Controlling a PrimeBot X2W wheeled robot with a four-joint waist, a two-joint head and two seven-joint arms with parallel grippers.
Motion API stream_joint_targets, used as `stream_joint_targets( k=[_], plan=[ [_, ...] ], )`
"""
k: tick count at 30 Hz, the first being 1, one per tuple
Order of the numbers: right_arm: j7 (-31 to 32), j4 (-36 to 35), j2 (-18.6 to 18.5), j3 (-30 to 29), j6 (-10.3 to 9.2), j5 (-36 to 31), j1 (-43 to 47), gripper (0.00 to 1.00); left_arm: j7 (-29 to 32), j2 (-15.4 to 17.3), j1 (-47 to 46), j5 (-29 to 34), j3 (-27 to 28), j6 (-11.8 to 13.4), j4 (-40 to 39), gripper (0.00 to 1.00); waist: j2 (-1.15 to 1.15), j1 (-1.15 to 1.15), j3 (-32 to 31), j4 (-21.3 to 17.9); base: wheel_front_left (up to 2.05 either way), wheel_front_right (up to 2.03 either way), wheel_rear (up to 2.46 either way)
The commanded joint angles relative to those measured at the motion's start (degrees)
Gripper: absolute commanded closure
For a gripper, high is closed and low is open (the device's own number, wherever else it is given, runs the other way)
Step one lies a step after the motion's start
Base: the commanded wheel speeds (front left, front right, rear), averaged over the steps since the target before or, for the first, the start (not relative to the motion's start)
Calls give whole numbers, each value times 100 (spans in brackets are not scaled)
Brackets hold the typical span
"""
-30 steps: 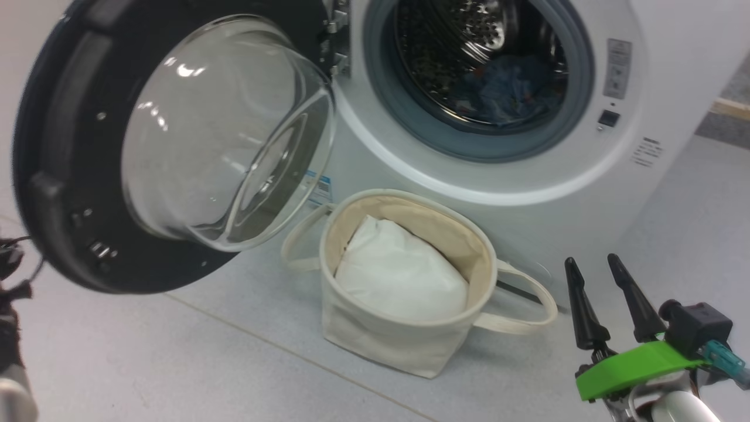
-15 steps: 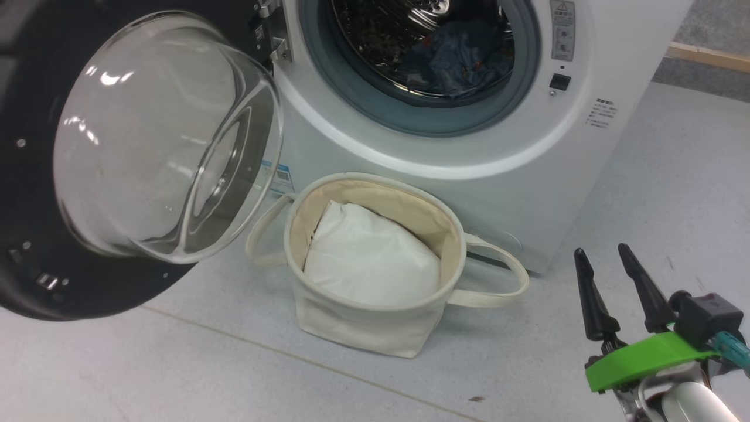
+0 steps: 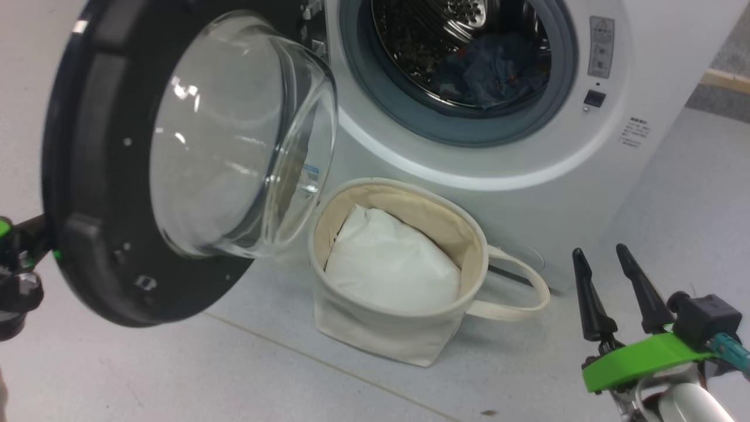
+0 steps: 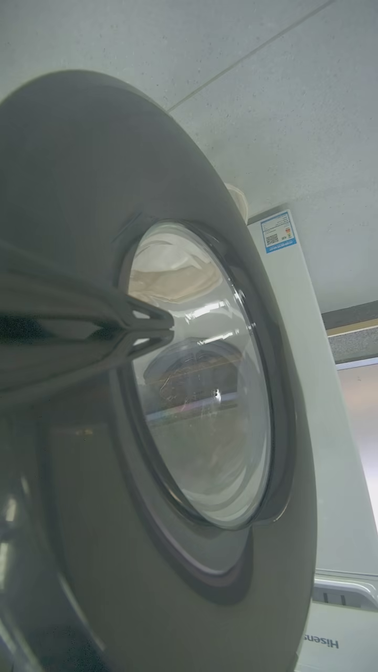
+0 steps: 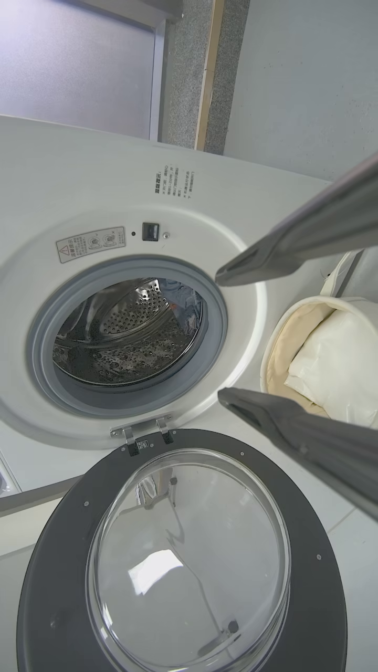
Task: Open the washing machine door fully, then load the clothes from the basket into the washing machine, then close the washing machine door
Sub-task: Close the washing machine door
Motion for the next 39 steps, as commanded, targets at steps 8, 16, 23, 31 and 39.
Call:
stream_joint_targets(
  k=[8, 16, 23, 31, 39],
  plan=[
    [-70, -193, 96, -13, 43, -54, 64, 0, 1230, -455, 417, -181, -381, -84, -1289, 100, 0, 0, -178, 44, 0, 0, 0],
    [-70, -219, 241, -5, 43, -73, 69, 0, 1858, -1257, 1253, -230, -750, 230, -2963, 100, 0, 0, -232, -243, 0, 0, 0],
    [-70, -242, 283, -14, 43, -121, 43, 0, 2149, -1625, 1880, -264, -902, 761, -4427, 100, 0, 0, -168, -791, 0, 0, 0],
    [-70, -291, 273, -37, 43, -162, -28, 0, 1431, -1854, 2178, -272, -878, 1035, -5221, 100, 0, 0, -34, -1942, 0, 0, 0],
    [-70, -317, 232, -38, 43, -164, -84, 0, 627, -1874, 2002, -255, -708, 871, -5034, 100, 0, 0, 63, -2969, 0, 0, 0]
  ],
)
